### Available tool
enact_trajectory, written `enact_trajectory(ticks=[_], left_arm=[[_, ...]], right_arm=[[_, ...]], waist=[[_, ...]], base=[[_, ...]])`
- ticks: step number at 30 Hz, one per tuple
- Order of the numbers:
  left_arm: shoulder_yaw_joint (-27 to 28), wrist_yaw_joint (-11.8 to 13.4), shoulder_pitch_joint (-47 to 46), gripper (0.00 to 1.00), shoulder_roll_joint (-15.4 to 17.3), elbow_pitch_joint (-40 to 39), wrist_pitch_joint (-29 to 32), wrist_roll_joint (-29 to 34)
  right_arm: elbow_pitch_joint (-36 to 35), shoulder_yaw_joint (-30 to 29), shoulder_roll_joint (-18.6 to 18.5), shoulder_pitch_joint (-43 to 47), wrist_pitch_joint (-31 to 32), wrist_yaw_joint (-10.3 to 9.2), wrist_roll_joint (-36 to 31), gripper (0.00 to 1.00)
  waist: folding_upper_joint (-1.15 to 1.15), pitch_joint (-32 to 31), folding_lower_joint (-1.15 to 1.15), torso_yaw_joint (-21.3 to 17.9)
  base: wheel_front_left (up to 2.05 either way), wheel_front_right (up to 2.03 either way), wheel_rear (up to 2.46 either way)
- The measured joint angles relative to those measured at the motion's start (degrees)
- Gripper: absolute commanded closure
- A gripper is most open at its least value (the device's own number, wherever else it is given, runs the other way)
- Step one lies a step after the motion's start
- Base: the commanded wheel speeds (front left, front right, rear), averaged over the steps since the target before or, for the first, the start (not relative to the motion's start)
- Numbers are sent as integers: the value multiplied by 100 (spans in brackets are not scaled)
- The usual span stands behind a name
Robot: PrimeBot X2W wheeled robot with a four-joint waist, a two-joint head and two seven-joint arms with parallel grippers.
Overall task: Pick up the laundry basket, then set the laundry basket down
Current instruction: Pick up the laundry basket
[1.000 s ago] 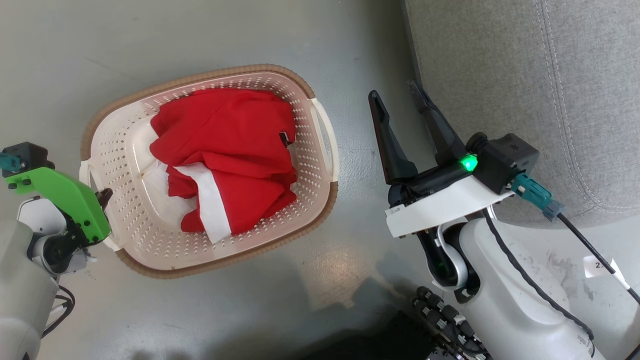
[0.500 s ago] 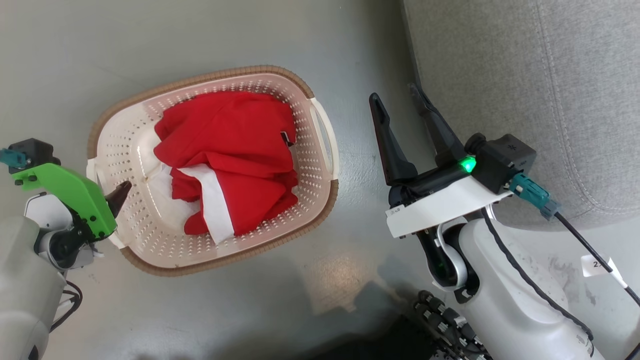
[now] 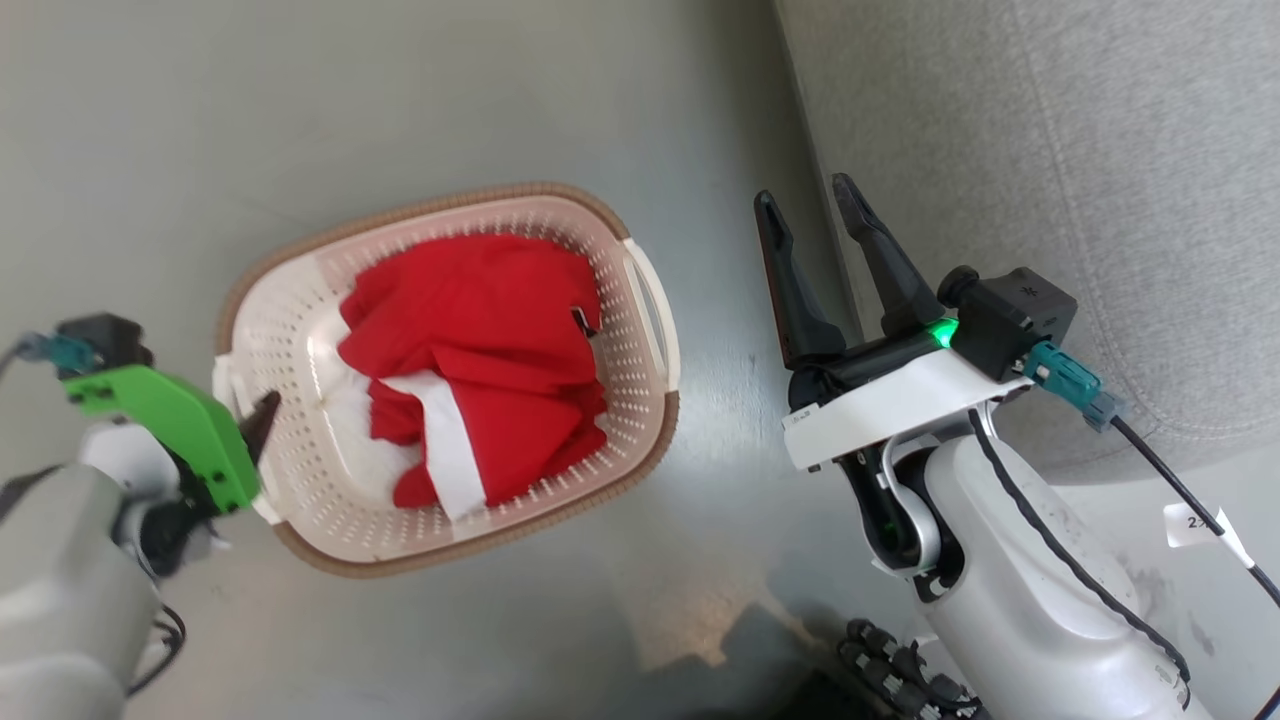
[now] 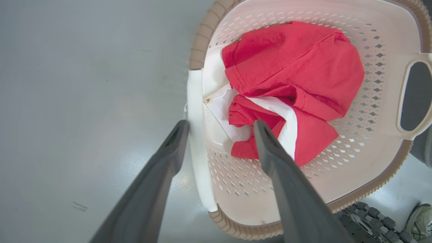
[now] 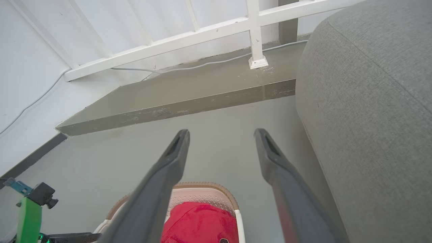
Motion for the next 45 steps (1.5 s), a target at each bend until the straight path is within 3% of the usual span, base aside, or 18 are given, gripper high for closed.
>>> enact_trajectory(ticks=[24, 32, 45], left_arm=[[-370, -1, 832, 0, -290, -767, -1768, 227], [-421, -1, 1172, 0, -290, -1033, -2391, 348], [-143, -1, 1744, 0, -238, -1333, -2568, 453]], right_arm=[[702, -477, -2, 357, 0, 25, -93, 0], [911, -749, -1, 705, 0, 178, -227, 0], [1049, -1044, -198, 1230, 0, 535, -270, 0]], waist=[[0, -1729, 0, 307], [0, -2364, 0, 533], [0, -3383, 0, 970]], base=[[0, 0, 0], [0, 0, 0], [0, 0, 0]])
